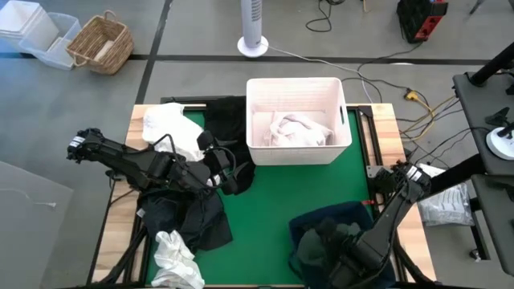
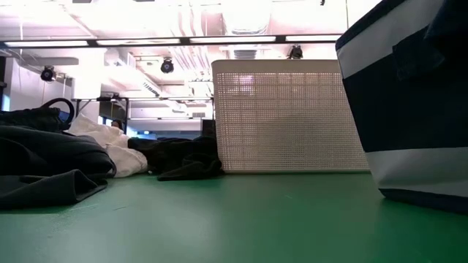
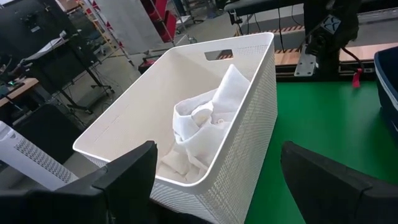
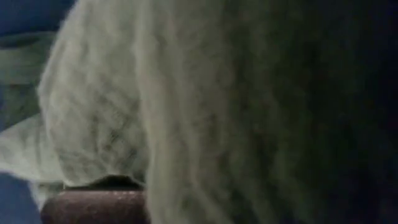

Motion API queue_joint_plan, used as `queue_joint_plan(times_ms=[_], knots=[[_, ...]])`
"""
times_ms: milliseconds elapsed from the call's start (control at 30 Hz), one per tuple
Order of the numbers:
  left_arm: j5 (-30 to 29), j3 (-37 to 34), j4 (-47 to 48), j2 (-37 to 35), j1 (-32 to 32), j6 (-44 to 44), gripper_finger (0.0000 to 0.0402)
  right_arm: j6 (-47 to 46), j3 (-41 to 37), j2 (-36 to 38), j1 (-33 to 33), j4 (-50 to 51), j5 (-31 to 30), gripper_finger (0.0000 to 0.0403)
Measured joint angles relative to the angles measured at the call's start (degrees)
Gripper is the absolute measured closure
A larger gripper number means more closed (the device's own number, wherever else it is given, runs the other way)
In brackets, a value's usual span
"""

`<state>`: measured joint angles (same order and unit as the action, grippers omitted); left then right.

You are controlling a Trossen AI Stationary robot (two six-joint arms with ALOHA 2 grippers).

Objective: Sort clothes
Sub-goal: Put the green long sleeve shirt into the blue laundry bin

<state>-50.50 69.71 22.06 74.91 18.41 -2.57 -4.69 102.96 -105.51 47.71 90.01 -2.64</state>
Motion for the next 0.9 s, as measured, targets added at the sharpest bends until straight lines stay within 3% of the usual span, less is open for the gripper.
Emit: queue_joint_plan(times_ms=[300, 667, 900], knots=[[0.0, 0.0, 0.0, 0.0, 0.0, 0.02, 0.0087, -9.41, -9.01, 0.0, -0.6, -0.82, -0.41, 0.039], [0.0, 0.0, 0.7, 0.0, 0.0, -0.53, 0.0087, -3.98, -16.94, 0.02, -0.33, -14.42, 0.07, 0.039], [0.0, 0.0, 1.74, 0.0, 0.0, -1.2, 0.0087, -2.1, -19.23, 0.02, -0.36, -17.94, 0.07, 0.0388]])
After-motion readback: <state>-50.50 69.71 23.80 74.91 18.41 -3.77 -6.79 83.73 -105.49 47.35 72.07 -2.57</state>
